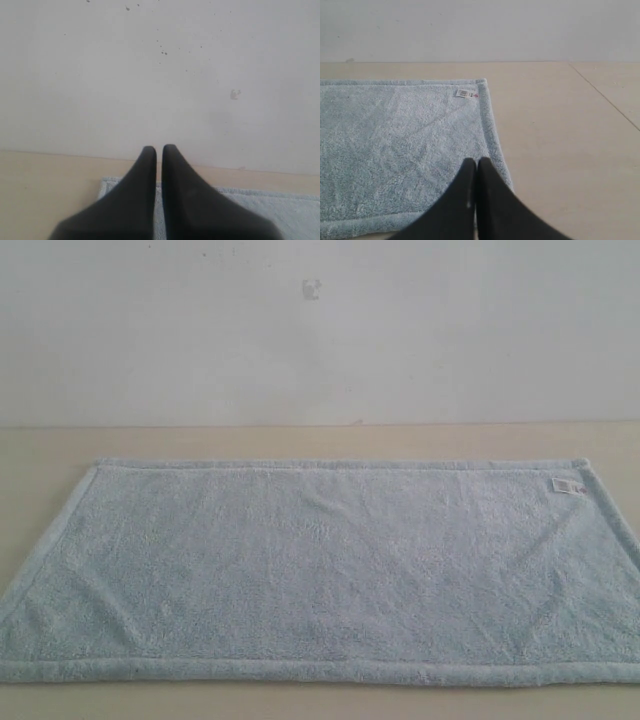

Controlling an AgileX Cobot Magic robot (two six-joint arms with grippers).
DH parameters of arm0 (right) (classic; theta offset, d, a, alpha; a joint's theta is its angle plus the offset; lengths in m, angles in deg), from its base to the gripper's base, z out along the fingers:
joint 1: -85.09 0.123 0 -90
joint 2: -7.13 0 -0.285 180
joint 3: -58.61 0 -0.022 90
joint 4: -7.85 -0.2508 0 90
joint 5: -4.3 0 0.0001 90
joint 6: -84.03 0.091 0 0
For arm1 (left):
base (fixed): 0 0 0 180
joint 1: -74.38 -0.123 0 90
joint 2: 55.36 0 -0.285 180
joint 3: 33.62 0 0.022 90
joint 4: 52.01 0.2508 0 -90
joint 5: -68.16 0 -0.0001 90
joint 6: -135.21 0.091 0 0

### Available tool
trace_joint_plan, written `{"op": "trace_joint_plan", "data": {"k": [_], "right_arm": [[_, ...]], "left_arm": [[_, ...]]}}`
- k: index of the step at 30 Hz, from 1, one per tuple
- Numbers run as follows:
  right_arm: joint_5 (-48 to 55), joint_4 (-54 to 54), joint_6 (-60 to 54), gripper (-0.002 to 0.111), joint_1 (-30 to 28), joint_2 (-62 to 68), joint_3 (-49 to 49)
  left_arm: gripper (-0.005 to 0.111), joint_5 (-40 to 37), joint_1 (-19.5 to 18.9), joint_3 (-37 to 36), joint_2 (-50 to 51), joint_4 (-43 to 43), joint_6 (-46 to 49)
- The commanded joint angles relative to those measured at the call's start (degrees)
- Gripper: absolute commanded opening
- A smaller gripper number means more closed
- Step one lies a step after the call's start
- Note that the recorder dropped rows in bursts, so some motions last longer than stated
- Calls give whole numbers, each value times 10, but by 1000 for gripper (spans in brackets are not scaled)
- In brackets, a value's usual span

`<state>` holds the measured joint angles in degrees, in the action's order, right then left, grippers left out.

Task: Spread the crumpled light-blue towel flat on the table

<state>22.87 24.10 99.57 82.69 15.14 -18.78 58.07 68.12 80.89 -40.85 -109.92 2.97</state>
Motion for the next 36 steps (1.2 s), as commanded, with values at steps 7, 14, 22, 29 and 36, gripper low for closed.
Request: {"op": "trace_joint_plan", "data": {"k": [7, 14, 22, 29, 36], "right_arm": [[3, 9, 5, 0, -2, -2, 2], [3, 9, 6, 0, -2, -2, 2], [1, 9, 6, 0, -2, -2, 2], [1, 9, 6, 0, -2, -2, 2], [1, 9, 6, 0, -2, -2, 2]], "left_arm": [[4, 0, 1, -2, -4, 0, -2], [4, 0, 1, -2, -4, 0, -2], [4, 22, 1, -14, -4, 106, -17], [4, -15, 1, -22, -4, 493, -413], [4, 53, 1, -117, -43, 579, -583]]}}
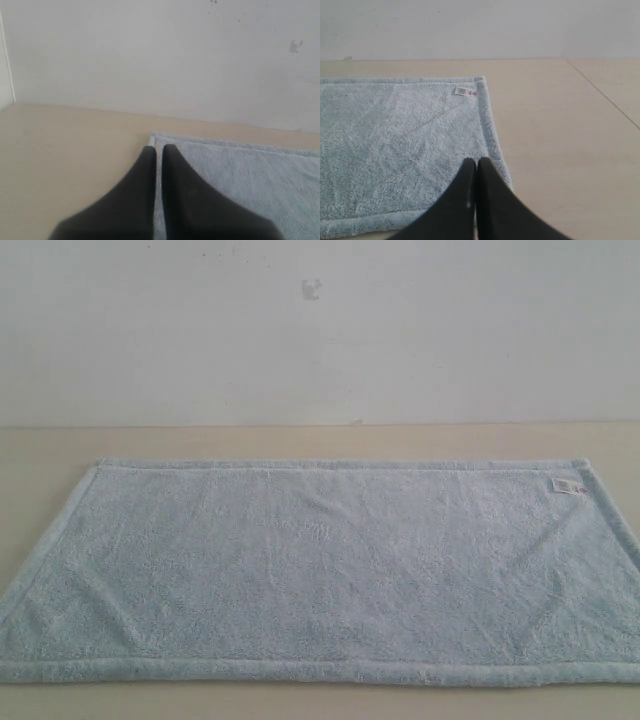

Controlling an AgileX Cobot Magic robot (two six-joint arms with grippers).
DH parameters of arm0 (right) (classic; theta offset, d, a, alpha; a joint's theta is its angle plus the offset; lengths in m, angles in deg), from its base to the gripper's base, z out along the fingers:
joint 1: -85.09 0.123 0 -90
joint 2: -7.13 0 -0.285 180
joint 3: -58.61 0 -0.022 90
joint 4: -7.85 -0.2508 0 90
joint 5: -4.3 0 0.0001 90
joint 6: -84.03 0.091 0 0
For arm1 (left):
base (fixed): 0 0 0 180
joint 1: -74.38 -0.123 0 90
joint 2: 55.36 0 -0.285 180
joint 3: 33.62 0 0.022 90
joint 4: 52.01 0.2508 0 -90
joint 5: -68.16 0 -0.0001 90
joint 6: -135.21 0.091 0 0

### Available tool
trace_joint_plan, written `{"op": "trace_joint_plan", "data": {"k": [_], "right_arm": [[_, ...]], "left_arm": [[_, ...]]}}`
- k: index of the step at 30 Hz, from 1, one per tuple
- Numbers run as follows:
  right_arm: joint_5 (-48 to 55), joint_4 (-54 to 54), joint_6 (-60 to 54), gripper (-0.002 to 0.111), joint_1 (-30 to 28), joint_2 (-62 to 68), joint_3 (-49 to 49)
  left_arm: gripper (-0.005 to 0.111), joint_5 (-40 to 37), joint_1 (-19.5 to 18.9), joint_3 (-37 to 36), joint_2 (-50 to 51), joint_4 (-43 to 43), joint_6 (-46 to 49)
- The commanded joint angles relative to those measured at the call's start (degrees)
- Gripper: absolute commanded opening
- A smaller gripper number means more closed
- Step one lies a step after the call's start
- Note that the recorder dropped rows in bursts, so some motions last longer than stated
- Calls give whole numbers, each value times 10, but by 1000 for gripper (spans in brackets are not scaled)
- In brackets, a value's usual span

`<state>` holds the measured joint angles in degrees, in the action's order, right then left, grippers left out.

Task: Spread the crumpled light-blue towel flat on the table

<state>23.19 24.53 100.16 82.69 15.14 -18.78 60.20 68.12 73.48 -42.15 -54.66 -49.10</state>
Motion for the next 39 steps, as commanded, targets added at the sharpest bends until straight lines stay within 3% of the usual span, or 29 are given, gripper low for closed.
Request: {"op": "trace_joint_plan", "data": {"k": [1, 3, 11, 39], "right_arm": [[-2, 4, 0, 0, -2, -2, 2], [-3, 4, 0, 0, -2, -2, 2], [-5, 4, 0, 0, -2, -2, 2], [-5, 4, 0, 0, -2, -2, 2]], "left_arm": [[4, -45, 1, -43, -45, 26, -63], [4, -105, 1, -43, -54, 26, -59], [4, -120, 1, -43, -54, 26, 84], [4, -126, 1, -43, -54, 23, 89]]}}
